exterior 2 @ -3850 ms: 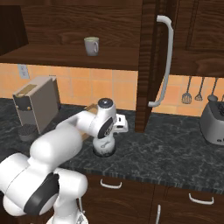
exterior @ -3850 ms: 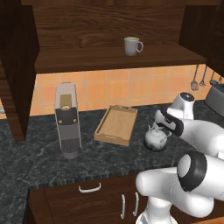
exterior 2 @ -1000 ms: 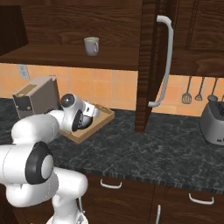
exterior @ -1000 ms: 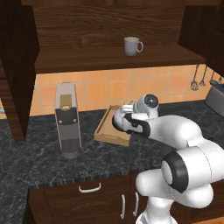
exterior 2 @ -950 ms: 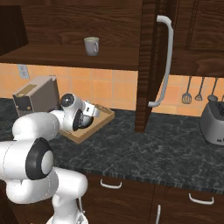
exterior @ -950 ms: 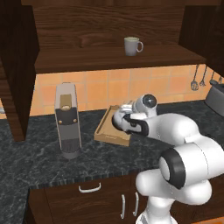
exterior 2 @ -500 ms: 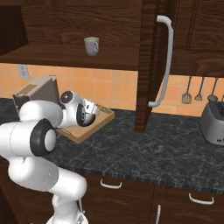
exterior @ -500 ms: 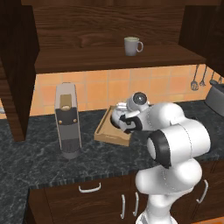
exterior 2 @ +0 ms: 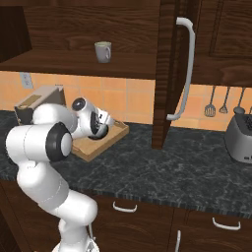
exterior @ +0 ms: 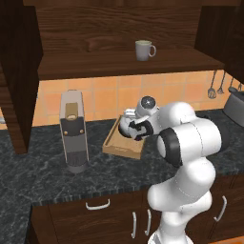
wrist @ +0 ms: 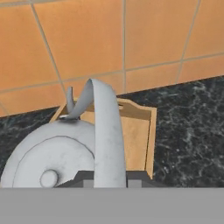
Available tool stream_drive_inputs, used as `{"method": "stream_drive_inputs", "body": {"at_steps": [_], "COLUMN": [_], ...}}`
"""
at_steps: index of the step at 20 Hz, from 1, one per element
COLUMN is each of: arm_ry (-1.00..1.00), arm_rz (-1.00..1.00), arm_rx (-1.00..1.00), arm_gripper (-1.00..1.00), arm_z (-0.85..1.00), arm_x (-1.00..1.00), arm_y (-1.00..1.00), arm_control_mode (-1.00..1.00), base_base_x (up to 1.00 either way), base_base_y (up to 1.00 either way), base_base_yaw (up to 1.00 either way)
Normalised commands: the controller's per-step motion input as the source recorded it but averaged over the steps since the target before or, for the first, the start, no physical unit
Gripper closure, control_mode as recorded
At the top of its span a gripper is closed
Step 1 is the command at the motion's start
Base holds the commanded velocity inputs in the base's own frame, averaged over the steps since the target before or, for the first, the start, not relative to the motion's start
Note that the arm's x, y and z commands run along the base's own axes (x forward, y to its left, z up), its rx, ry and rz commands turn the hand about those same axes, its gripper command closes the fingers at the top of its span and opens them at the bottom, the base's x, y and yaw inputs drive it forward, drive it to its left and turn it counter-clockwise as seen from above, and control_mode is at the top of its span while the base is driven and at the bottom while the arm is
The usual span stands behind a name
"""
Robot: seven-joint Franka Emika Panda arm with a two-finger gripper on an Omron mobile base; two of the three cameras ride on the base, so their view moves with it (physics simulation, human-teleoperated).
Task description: Pick the kettle from the counter and place it on the tray. Then pick the mug from the cabinet and place it on the tray. Then close the cabinet doors.
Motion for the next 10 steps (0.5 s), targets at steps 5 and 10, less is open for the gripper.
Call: {"method": "stream_drive_inputs", "body": {"at_steps": [5,10], "arm_ry": [0.0,0.0], "arm_rz": [0.0,0.0], "arm_rx": [-0.01,-0.04], "arm_gripper": [1.0,1.0], "arm_z": [-0.03,-0.18], "arm_x": [0.34,0.18], "arm_y": [-0.03,-0.05], "arm_control_mode": [-1.0,-1.0], "base_base_x": [0.0,0.0], "base_base_y": [0.0,0.0], "base_base_yaw": [0.0,0.0]}}
